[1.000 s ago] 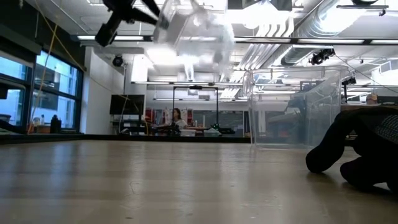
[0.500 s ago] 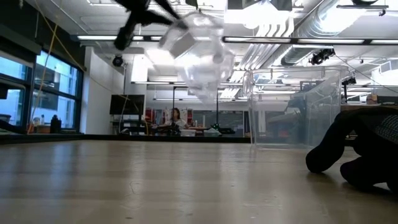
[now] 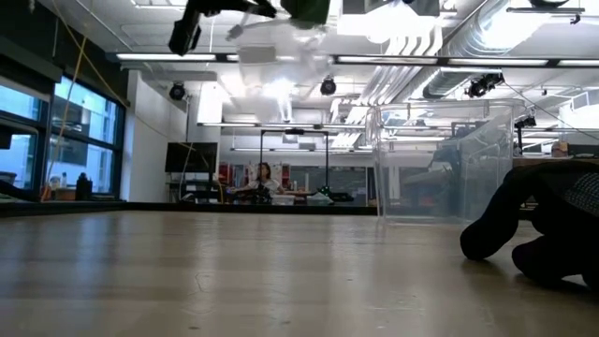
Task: Roll bandage
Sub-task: Put the green bandage into the transparent zip bag
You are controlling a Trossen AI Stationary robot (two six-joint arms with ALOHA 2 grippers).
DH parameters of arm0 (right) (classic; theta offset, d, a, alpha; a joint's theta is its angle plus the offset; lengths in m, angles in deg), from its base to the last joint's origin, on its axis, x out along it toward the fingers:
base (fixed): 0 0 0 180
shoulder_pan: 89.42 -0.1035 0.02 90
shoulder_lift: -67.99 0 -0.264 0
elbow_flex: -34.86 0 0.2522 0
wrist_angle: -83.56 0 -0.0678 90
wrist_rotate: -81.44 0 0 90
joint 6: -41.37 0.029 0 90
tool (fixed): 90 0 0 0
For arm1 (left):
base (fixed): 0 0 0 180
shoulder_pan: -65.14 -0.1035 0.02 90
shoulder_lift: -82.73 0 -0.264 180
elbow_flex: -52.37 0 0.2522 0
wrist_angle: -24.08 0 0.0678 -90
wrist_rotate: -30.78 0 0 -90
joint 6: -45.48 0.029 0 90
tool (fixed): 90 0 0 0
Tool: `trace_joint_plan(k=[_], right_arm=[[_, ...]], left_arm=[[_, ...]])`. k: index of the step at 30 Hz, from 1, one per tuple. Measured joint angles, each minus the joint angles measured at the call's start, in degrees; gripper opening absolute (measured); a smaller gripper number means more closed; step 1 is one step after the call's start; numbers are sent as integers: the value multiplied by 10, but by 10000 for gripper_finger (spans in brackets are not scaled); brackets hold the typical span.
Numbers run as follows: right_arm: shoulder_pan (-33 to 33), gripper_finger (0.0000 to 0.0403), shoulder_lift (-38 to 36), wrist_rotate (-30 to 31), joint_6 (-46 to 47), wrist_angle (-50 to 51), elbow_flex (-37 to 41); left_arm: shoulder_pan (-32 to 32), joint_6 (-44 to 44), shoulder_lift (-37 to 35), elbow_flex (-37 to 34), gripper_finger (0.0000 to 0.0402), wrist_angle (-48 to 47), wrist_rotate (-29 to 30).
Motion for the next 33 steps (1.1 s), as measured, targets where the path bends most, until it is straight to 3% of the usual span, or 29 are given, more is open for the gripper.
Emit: trace_joint_plan(k=[3, 10, 18, 21, 27, 29, 33], right_arm=[[2, 30, 0, 14, 13, -3, 0], [21, 30, 0, 29, 28, -34, 0], [26, 30, 0, -14, 36, -75, 0], [22, 30, 0, -15, 37, -72, 0], [24, 30, 0, -9, 34, -51, 0], [25, 30, 0, -6, 31, -76, 0], [24, 30, -1, -11, 29, -112, 0]], left_arm=[[0, -2, -14, 0, 0, -8, 4], [-5, 62, -3, 0, 0, 37, -48], [-18, 54, 8, 0, 0, 43, -75], [-32, 49, 8, -1, 0, 72, -167], [-65, 98, 8, -1, 0, 129, -481], [-74, 91, 10, -1, 0, 104, -515], [-85, 93, 11, -3, 0, 79, -525]])
